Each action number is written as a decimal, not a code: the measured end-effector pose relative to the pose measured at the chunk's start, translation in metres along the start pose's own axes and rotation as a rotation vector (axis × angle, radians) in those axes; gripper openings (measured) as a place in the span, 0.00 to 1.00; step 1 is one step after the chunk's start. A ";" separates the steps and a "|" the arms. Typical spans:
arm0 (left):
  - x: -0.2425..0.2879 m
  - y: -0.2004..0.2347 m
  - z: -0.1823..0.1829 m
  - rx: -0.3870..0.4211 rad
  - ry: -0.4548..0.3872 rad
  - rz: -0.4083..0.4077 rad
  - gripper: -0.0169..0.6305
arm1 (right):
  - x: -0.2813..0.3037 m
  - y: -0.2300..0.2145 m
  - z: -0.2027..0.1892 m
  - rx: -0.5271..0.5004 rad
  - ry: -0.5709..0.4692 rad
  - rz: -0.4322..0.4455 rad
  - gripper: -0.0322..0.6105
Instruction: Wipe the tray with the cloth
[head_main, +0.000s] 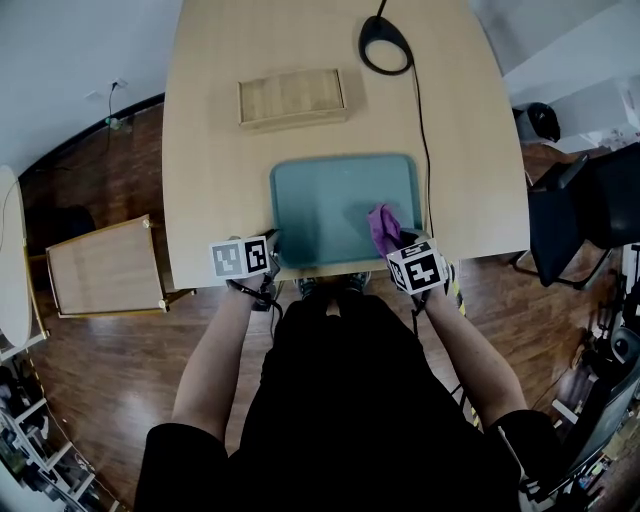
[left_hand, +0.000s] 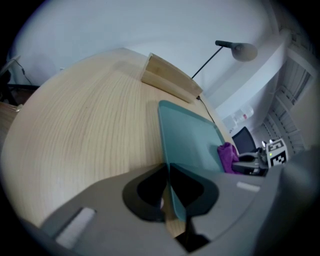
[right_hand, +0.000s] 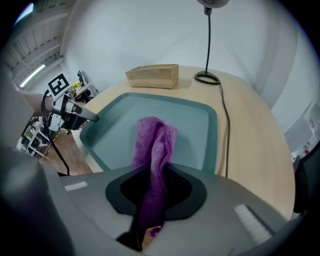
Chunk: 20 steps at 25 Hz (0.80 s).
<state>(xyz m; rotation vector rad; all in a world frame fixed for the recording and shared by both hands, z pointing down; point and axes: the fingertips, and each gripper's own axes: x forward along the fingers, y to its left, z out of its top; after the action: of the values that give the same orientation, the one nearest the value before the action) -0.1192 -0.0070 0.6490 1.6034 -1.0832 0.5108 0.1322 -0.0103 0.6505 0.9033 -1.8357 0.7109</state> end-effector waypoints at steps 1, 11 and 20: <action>0.000 0.000 0.000 -0.003 0.002 -0.005 0.10 | 0.002 0.010 0.005 -0.010 -0.002 0.016 0.15; 0.001 -0.002 -0.001 0.001 0.001 -0.033 0.10 | 0.018 0.137 0.051 -0.290 -0.024 0.139 0.15; 0.001 -0.004 -0.002 -0.027 0.007 -0.082 0.10 | 0.035 0.205 0.073 -0.436 -0.008 0.205 0.15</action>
<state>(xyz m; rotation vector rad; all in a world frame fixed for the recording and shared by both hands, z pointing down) -0.1146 -0.0051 0.6483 1.6140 -1.0102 0.4451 -0.0821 0.0379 0.6358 0.4387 -2.0031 0.4011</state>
